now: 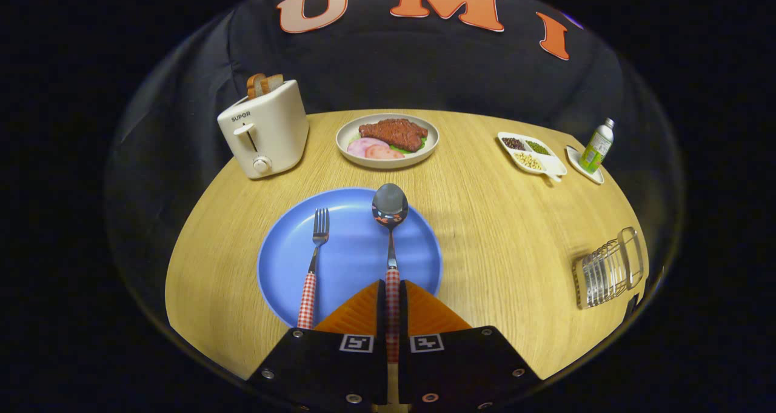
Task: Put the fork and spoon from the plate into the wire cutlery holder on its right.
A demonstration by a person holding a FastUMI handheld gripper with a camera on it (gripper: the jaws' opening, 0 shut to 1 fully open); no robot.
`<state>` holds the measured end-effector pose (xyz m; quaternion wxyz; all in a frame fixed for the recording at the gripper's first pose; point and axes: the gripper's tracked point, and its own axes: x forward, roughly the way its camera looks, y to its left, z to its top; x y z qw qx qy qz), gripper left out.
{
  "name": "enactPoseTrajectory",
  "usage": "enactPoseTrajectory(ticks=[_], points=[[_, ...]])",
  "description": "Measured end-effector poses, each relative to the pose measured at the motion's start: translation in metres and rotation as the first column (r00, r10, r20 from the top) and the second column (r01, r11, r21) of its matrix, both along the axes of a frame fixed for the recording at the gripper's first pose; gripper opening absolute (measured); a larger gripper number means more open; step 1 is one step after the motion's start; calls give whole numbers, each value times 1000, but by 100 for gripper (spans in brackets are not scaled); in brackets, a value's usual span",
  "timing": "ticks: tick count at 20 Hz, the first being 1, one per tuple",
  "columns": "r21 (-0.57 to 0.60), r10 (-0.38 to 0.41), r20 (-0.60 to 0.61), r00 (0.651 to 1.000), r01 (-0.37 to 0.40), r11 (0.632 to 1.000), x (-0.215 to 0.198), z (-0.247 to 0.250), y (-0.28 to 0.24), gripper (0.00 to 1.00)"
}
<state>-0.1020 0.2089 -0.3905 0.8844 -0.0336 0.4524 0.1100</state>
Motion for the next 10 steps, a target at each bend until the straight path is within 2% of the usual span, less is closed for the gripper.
enactPoseTrajectory(ticks=[5,10], points=[[9,-27,60,998,26,1000,13,51,-49,7],[-23,-95,95,991,98,995,19,95,-125,7]])
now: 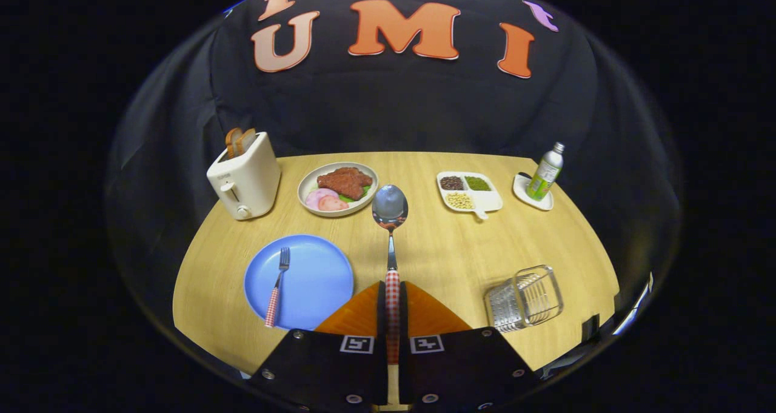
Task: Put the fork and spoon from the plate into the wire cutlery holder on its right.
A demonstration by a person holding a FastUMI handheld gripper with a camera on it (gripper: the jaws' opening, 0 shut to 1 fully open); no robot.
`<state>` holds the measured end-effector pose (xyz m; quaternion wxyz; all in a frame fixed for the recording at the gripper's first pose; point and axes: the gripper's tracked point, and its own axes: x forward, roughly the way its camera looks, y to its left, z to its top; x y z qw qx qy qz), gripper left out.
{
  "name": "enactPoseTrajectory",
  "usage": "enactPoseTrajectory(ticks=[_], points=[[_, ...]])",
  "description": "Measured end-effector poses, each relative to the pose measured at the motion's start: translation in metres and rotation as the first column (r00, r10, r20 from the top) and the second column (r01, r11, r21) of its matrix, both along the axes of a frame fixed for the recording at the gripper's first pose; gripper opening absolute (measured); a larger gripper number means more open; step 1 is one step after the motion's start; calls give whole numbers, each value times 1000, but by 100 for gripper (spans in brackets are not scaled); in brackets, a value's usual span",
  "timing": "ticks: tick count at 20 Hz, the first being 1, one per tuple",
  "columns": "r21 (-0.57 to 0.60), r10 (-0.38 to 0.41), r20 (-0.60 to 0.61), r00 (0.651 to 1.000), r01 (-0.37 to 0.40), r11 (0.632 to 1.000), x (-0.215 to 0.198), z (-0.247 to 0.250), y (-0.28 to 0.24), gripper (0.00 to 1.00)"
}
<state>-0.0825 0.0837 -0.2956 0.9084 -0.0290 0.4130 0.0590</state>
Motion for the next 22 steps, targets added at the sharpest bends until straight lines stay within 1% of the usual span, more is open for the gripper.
enactPoseTrajectory(ticks=[7,10,13,15,19,22], points=[[-93,-79,-12,997,77,993,0,34,-108,7],[-125,-77,-43,996,71,990,-3,40,-141,7],[-154,-51,-122,991,32,988,-13,36,-163,7],[-168,-29,-190,981,-3,986,-24,26,-170,7],[-182,10,-317,948,-71,981,-46,4,-179,7],[-200,67,-403,913,-159,967,-58,-6,-186,7]])
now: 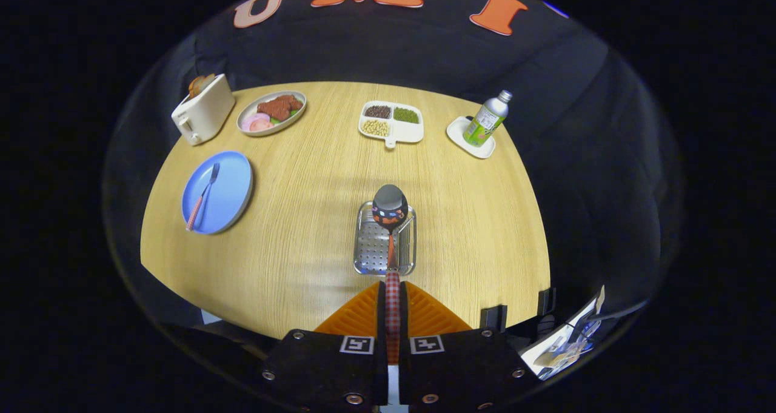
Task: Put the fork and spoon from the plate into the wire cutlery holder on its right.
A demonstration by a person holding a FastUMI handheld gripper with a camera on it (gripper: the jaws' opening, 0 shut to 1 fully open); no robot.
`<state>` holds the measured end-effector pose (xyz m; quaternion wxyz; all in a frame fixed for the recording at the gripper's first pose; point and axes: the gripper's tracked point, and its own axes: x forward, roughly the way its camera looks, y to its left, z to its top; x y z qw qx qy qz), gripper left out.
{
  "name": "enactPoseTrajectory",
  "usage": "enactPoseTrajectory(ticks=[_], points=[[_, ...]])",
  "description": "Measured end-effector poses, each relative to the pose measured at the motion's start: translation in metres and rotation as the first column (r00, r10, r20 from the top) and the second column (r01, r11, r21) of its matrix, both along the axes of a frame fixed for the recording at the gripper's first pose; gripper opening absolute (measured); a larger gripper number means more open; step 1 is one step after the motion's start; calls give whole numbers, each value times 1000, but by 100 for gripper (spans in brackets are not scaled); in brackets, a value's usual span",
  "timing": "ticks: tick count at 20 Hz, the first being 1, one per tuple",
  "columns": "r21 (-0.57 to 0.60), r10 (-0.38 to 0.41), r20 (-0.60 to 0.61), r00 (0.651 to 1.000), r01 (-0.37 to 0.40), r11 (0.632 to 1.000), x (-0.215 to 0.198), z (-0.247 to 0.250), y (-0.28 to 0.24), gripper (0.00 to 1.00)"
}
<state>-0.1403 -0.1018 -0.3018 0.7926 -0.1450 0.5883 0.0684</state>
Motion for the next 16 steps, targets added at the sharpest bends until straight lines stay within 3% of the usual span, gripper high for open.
enactPoseTrajectory(ticks=[3,10,16], points=[[-16,52,-77,996,-54,998,-4,-11,-7,8],[0,96,-235,967,-99,995,2,-30,-13,9],[63,79,-339,937,-62,996,12,-43,-7,10]])
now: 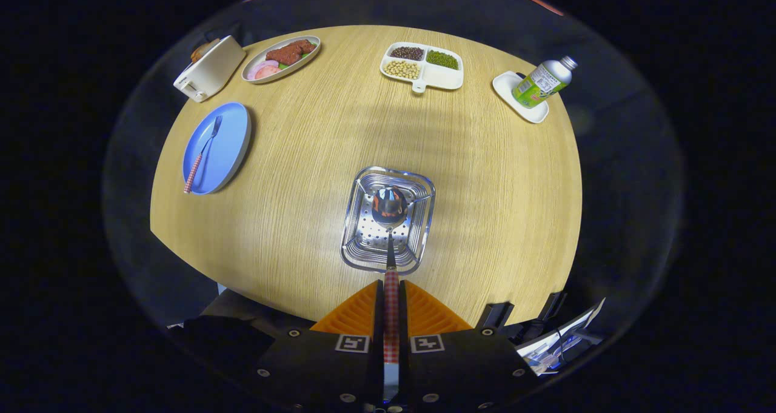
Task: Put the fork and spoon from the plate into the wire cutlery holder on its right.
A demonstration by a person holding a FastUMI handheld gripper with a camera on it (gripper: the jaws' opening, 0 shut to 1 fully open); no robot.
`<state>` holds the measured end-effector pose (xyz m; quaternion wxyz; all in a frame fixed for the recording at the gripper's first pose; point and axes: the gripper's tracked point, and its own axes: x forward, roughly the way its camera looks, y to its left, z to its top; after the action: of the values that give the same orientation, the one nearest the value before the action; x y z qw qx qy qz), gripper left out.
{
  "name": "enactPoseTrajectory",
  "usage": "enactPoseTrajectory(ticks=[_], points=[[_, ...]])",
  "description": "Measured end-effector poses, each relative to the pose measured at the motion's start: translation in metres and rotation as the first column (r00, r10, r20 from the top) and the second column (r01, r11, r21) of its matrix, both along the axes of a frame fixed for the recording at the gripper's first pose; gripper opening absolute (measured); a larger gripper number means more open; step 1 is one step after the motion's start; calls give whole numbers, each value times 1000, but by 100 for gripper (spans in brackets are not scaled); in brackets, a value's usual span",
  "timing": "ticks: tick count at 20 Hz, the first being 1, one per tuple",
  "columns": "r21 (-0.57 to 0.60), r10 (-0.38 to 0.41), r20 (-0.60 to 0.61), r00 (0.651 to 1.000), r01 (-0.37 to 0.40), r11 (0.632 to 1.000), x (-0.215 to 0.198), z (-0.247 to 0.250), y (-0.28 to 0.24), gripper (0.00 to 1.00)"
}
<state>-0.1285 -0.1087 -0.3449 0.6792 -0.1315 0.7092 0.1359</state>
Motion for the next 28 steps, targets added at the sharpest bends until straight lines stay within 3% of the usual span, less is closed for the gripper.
enactPoseTrajectory(ticks=[3,6,11,13,16,20,22,25,28], points=[[24,-42,-41,998,43,999,7,-6,2,12],[82,-91,-1,996,91,992,28,0,10,13],[272,-186,161,969,137,952,70,32,39,15],[338,-216,266,939,119,934,90,54,48,23],[432,-275,427,861,74,899,120,95,61,42],[476,-340,609,716,12,879,147,150,70,76],[491,-369,670,644,-12,871,149,178,78,85],[529,-418,715,561,-42,848,143,211,93,88],[525,-434,770,468,-78,848,141,246,110,91]])
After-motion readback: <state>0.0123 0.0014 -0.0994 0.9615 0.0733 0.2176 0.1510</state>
